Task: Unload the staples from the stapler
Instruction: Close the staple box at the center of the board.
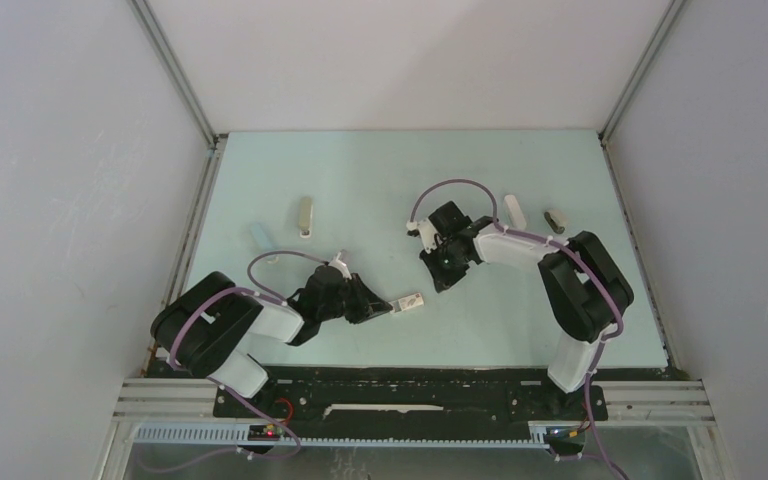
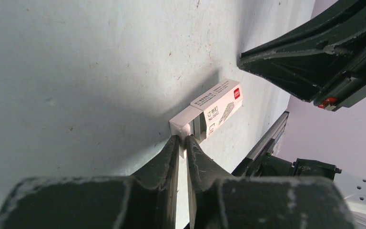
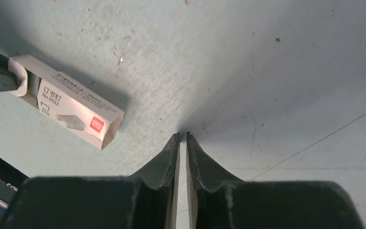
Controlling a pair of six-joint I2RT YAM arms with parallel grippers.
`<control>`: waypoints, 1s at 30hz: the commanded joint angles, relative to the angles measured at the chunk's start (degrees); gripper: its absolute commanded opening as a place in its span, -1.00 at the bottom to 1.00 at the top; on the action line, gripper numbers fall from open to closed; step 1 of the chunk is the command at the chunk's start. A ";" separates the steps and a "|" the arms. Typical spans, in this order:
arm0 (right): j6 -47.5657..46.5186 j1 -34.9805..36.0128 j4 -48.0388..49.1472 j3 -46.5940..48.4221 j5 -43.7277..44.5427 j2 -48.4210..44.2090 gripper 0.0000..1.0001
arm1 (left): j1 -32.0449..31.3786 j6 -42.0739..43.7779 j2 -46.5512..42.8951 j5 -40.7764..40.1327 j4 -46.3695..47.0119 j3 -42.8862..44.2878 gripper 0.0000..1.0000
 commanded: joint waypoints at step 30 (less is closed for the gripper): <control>1.55 3.38 2.09 -1.83 -2.10 -0.83 -0.67 | -0.18 0.35 -0.82 0.54 0.08 3.26 -0.70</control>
